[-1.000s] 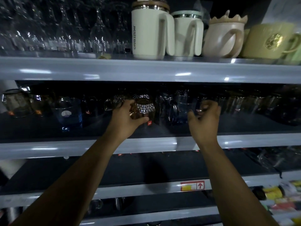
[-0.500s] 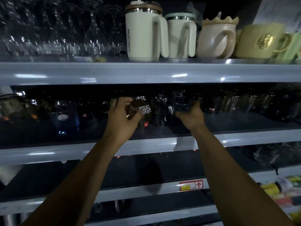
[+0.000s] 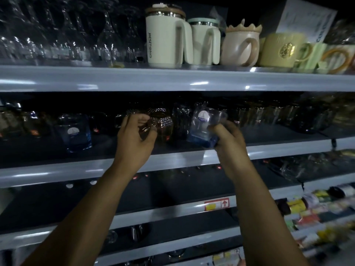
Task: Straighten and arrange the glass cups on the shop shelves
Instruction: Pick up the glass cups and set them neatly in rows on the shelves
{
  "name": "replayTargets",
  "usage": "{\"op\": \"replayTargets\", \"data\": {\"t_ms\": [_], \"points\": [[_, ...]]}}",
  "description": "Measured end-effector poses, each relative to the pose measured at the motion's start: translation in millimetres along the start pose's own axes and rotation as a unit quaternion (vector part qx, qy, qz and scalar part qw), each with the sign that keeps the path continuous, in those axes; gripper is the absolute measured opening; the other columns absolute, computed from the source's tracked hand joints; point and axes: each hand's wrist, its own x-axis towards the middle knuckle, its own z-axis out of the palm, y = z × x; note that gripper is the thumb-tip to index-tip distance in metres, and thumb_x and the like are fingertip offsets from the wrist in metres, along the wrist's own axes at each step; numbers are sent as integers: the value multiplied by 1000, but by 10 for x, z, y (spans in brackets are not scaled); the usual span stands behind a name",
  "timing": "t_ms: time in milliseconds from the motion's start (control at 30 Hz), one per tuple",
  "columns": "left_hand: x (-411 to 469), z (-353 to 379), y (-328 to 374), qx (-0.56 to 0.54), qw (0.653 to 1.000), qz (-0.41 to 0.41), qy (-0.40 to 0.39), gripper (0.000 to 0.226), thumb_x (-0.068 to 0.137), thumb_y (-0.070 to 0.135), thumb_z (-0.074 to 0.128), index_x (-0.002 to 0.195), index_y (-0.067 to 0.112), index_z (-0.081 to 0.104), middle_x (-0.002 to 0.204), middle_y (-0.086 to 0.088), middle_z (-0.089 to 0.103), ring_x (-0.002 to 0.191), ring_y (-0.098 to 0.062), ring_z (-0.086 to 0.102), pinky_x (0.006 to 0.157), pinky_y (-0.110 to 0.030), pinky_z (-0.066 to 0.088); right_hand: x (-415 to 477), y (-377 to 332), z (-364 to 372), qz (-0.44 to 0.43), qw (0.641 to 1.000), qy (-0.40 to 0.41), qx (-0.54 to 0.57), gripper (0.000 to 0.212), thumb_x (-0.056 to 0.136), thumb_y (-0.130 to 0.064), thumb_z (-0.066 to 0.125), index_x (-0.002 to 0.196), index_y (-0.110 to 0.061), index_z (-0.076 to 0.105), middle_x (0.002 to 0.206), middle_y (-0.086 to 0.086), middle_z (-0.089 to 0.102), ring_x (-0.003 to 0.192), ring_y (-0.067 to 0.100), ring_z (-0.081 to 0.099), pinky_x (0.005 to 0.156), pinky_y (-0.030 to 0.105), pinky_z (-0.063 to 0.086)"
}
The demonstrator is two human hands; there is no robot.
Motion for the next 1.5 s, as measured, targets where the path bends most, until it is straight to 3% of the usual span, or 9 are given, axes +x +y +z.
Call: {"op": "replayTargets", "data": {"t_ms": [133,400,600,700,800,900,1133,1267,1500], "points": [[-141,-367,-49,11,1000,-5,17,24,91,17,67,115,17,64,119,1,59,107,-8,60,99,-25,49,-232,135,361,55,994,-71,54,54,72,-37,73,120,-12,68,124,13,69,117,30,65,109,55,45],[-386,-1460,-550,117,971,-16,207,24,84,21,64,105,13,58,106,-15,62,101,-37,60,89,-56,48,-586,253,1097,109,981,-149,64,72,60,-43,69,123,-7,65,124,14,68,118,32,64,100,47,49],[-119,-1736,-903,87,974,-184,97,72,67,65,82,121,28,51,115,-1,66,106,-21,66,91,-46,56,-771,267,1362,98,985,-145,-2,40,82,-41,69,119,-28,62,118,-10,65,111,10,61,82,30,43],[61,-1647,-871,65,982,-171,43,42,73,34,89,102,29,59,94,16,70,90,1,67,78,-16,53,-763,284,1417,88,985,-152,-4,33,88,-34,68,119,-27,59,111,-15,64,102,1,59,76,22,39],[202,-1536,-901,63,983,-173,5,57,75,24,89,118,20,51,109,5,64,99,-2,64,81,-13,48,-699,325,1474,74,983,-168,-14,30,88,-32,70,116,-32,59,105,-19,64,89,-9,60,74,21,39],[276,-1470,-938,60,979,-194,-2,65,74,23,89,127,13,53,102,16,63,84,18,61,69,1,43,-628,358,1509,65,977,-203,-22,33,88,-30,72,119,-32,60,100,-25,64,77,-19,59,70,16,43],[342,-1403,-1008,65,972,-222,-32,30,77,19,84,94,27,61,88,12,65,75,4,65,59,-8,47,-479,415,1619,27,967,-252,-38,37,88,-22,75,121,-19,58,101,-8,69,76,-10,64,62,4,45],[270,-1502,-961,20,975,-221,18,46,67,27,92,107,20,70,99,4,75,93,-12,72,82,-35,60,-492,423,1766,9,967,-252,-37,36,86,-19,77,117,-16,59,103,-1,70,82,-3,66,65,7,47],[-116,-2127,-634,-74,983,-128,110,46,69,12,90,110,20,70,107,2,75,99,-14,72,82,-35,60,-801,486,1995,-7,965,-260,-32,40,86,-13,75,122,-15,57,105,-3,73,96,3,68,78,11,50]]}}
